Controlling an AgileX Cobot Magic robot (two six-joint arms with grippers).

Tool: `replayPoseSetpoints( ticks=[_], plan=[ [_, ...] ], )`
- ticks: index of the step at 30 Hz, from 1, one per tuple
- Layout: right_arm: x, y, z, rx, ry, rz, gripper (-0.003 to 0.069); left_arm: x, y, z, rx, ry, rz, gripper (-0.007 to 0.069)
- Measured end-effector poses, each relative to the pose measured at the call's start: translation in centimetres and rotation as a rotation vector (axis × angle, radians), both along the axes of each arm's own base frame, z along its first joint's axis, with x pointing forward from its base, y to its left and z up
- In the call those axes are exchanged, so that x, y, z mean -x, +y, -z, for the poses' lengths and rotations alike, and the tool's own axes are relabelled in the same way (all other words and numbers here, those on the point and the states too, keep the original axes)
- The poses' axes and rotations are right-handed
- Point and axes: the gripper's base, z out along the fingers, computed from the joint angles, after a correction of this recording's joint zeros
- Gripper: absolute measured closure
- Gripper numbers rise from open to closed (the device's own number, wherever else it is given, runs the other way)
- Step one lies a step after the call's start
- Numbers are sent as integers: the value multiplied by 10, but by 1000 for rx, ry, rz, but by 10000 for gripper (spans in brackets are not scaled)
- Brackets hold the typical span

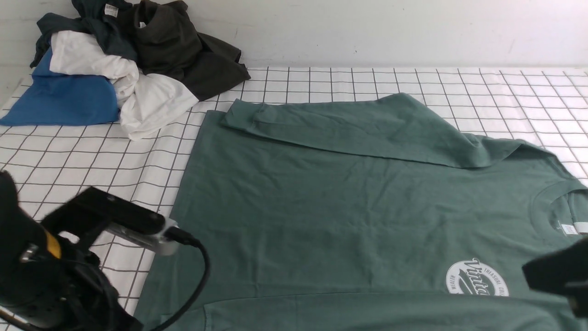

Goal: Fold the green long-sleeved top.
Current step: Use the left arm to clamp the cuff closest to it

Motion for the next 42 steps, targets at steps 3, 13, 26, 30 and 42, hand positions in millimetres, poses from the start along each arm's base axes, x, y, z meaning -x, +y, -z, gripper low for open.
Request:
replayPoseSetpoints(
  ticks=[3,13,26,30,42],
  plan=[
    [3,4,4,51,29,-57,673,-13,-7,22,34,22,-30,392],
    [1,5,4,69,-3,-65,673,-48,-18,81,17,60,-81,211],
    [0,5,3,68,-12,-61,673,-52,-27,80,108,58,-59,209],
    [0,4,3,69,-16,-60,673,-51,-29,79,132,75,-74,209],
    [-1,4,3,68,-22,-58,673,-54,-30,79,137,77,-80,220]
  ],
)
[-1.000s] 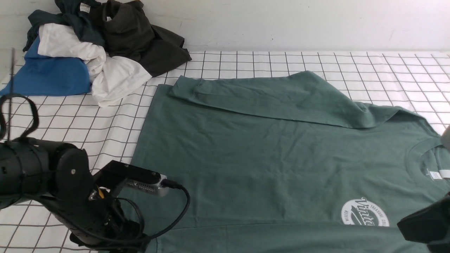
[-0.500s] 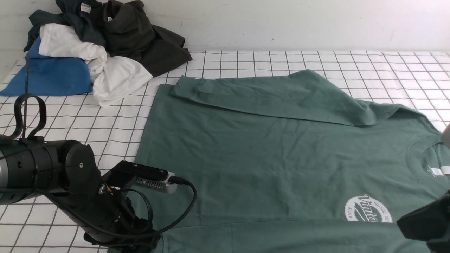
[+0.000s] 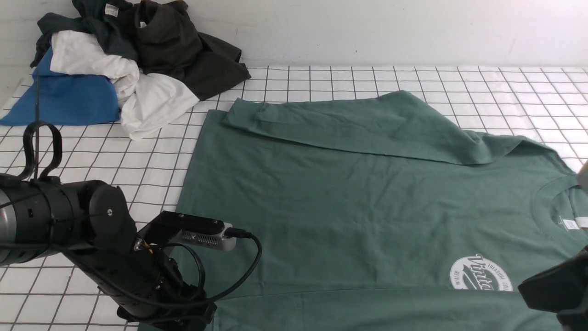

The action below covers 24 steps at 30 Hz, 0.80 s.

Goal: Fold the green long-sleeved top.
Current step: Use the left arm to clamp the cuff closest to it, then use the left arm to drag and place the cuff at the centered position on the left edge of the fabric

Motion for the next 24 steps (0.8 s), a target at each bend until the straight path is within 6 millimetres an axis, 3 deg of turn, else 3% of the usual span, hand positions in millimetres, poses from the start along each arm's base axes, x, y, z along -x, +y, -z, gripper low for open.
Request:
replayPoseSetpoints(
  ticks=[1,5,6,7,8,10,14,15,17,18,21,23,24],
  plan=[
    [0,0,0,0,0,0,673,0,0,0,0,0,0,222],
    [0,0,0,0,0,0,673,-1,0,1,-7,-2,6,347],
    [0,0,0,0,-1,0,673,-1,0,1,-7,-3,8,420],
    [0,0,0,0,-1,0,673,-1,0,1,-7,-3,9,442],
    [0,0,0,0,-1,0,673,-1,0,-1,-5,-8,19,531],
    [0,0,0,0,-1,0,673,0,0,-11,5,-31,40,595],
    [-1,0,-1,-4,-16,6,673,-4,-3,-44,41,-121,65,612],
    [-3,0,-1,-3,-34,11,673,-9,-5,-62,60,-174,72,612],
    [-4,-1,-2,-2,-49,19,673,-14,-6,-74,70,-210,77,612],
    [-7,-2,-3,4,-78,36,673,-21,-9,-92,77,-253,93,612],
    [-10,-3,-4,9,-99,67,673,-33,-12,-115,73,-290,126,612],
    [-12,-6,-4,29,-116,99,673,-53,-17,-138,47,-318,167,612],
    [-12,-7,-4,34,-116,102,673,-54,-17,-139,43,-315,171,612]
  ],
)
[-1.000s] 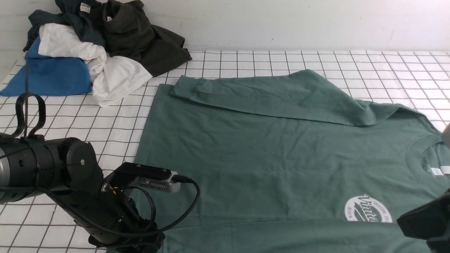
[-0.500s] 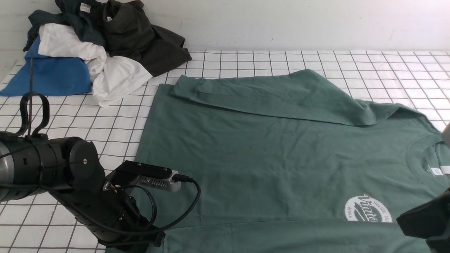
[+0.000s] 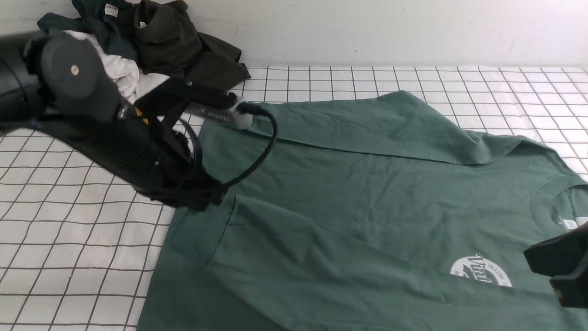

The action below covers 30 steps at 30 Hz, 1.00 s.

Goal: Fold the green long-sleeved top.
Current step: Use the left arm to drag and place the cuff at the centered position on the left edge of the fabric, then use the left arm to clamp the cuff farthest from it

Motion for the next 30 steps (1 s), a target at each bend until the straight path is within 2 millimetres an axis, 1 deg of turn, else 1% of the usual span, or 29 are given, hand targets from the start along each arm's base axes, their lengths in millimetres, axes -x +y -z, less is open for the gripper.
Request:
replayPoseSetpoints(
  ticks=[1,3,6,7,8,9,11,12,14,15,16,18,20,22,23,24,25,27,29,30],
  plan=[
    [-1,-2,0,14,-2,14,673,-12,-3,-8,-16,-13,6,612],
    [-1,-4,1,31,-2,30,673,-28,-7,-14,-26,-24,4,612],
    [-1,-7,2,67,6,54,673,-54,-12,-19,-33,-33,-23,612],
    [-1,-9,3,80,12,61,673,-63,-11,-17,-32,-24,-38,612],
    [-1,-9,3,81,11,63,673,-64,-12,-18,-30,-30,-40,612],
    [0,-10,3,95,18,68,673,-76,-9,-15,-29,-23,-64,612],
    [0,-11,4,103,24,78,673,-92,-3,-5,-35,-2,-93,612],
    [0,-11,4,104,25,78,673,-93,-2,-3,-37,3,-95,612],
    [0,-12,4,104,26,82,673,-106,4,15,-48,41,-121,608],
    [0,-12,4,103,25,83,673,-110,6,24,-57,62,-126,600],
    [0,-12,4,103,24,84,673,-111,5,28,-60,71,-126,596],
    [-1,-11,3,98,11,86,673,-120,5,53,-79,114,-132,543],
    [-2,-11,2,96,3,87,673,-126,4,65,-89,123,-134,491],
    [-2,-11,2,95,1,88,673,-134,3,73,-89,113,-150,400],
    [-2,-11,2,95,-2,88,673,-138,3,73,-87,99,-163,356],
    [-2,-11,2,95,-3,88,673,-139,3,73,-86,94,-167,347],
    [-4,-11,3,97,-4,89,673,-147,4,69,-80,61,-198,281],
    [-9,-10,6,106,3,89,673,-158,4,61,-60,12,-239,217],
    [-14,-9,10,117,17,88,673,-170,4,56,-36,-27,-271,185],
    [-16,-9,11,119,21,89,673,-172,4,55,-34,-31,-276,183]
  ],
)
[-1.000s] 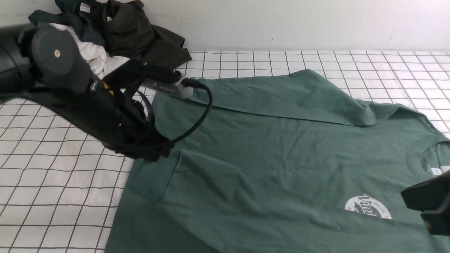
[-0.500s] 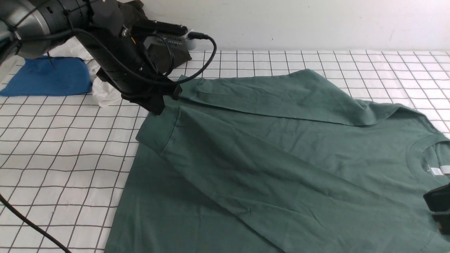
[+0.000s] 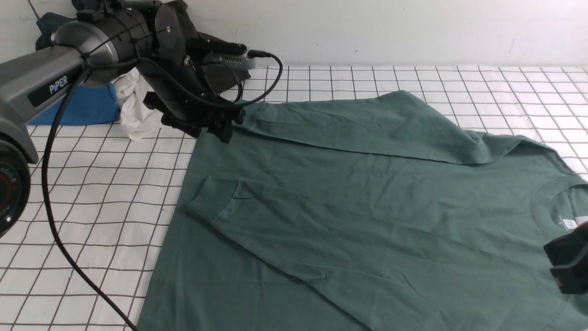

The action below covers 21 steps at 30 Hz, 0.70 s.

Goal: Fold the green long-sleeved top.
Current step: Use the left arm to clamp the cuff farthest from it

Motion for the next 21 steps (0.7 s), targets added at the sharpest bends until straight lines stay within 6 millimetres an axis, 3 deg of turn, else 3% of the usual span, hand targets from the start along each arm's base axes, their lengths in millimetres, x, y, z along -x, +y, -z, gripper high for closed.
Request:
replayPoseSetpoints(
  ticks=[5,7,14,21],
  plan=[
    [-19,5,8,14,51,13,673,-37,4,8,44,-87,-82,167],
    [-27,7,10,18,66,16,673,-55,4,23,64,-120,-117,167],
    [-33,9,11,19,73,18,673,-84,2,63,114,-195,-188,167],
    [-35,9,12,21,80,17,673,-99,1,98,176,-264,-269,167]
  ],
)
